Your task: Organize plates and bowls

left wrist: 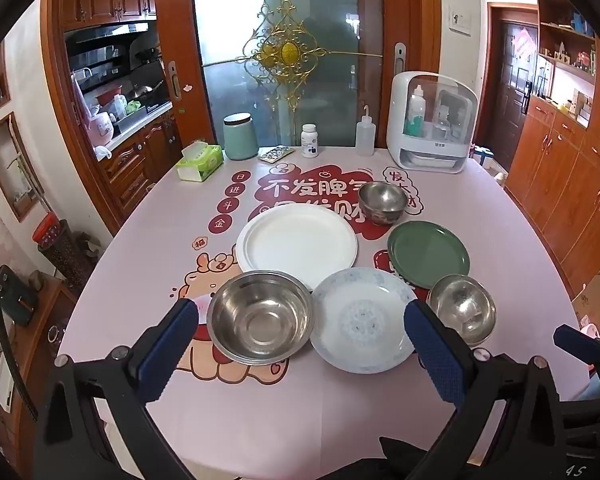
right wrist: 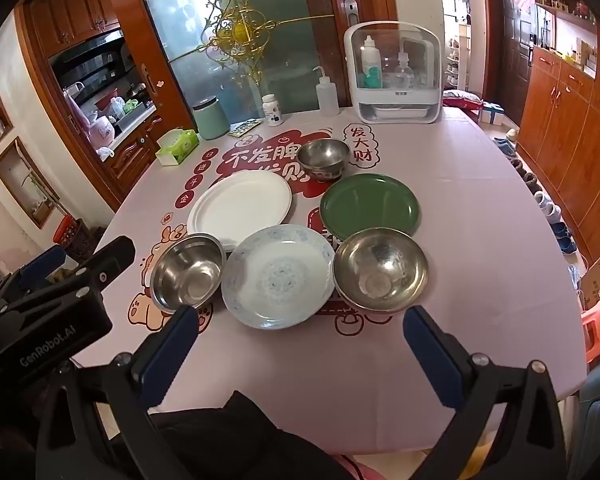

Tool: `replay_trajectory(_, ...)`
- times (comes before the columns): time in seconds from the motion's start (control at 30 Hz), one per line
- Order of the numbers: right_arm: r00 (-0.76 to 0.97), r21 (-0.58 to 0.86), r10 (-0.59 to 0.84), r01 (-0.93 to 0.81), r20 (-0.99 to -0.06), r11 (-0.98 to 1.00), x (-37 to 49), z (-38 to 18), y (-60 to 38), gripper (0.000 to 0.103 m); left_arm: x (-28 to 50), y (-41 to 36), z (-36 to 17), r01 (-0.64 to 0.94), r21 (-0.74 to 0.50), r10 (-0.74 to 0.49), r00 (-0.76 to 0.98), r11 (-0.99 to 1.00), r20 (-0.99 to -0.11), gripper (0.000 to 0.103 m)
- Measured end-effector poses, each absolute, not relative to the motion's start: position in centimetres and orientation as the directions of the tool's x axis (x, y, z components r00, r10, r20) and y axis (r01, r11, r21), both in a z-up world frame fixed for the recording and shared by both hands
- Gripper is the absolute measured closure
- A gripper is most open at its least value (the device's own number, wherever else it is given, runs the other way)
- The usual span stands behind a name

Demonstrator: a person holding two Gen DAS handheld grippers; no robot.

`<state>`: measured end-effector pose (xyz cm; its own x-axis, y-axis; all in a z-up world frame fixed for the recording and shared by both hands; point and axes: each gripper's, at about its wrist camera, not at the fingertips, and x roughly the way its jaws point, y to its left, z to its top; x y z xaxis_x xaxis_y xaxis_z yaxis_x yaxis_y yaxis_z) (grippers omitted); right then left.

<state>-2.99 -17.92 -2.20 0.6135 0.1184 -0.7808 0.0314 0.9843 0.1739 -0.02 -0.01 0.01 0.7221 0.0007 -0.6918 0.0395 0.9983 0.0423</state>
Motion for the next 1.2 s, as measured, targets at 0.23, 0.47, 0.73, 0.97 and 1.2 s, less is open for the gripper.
replay_trajectory(0.23, 0.613, 0.170, 0.116, 0.031, -0.781, 0.985, -2.9, -2.2, -17.9, 0.001, 0.2, -0.2, 0.0, 0.039, 0.046, 0.005, 0.719, 0.998, -0.695, 0.001)
replay_trajectory(0.47, 0.616, 0.166, 0.111, 0.033, -0.780, 0.985, -3.0, -2.2, -18.0, 0.001, 0.0, 0.0, 0.0, 0.039, 0.036, -0.003, 0.724, 0.999, -0.690, 0.001)
replay_trajectory(0.73, 0.617, 0.163, 0.107, 0.034, -0.780, 0.986, -2.7, -1.7, -18.7, 0.001, 0.2, -0.2, 0.0, 0.042, 0.036, -0.005, 0.726, 0.998, -0.688, 0.001)
replay_trajectory(0.97, 0.617, 0.160, 0.105, 0.034, -0.780, 0.987, -2.8, -1.9, -18.4, 0.001, 0.4, -0.6, 0.1, 0.041, 0.037, -0.005, 0.727, 0.998, -0.687, 0.001)
replay_trajectory(1.2, 0.616, 0.159, 0.104, 0.035, -0.781, 0.987, -2.7, -1.9, -18.6, 0.001, 0.4, -0.6, 0.1, 0.040, 0.038, -0.004, 0.726, 0.998, -0.688, 0.001)
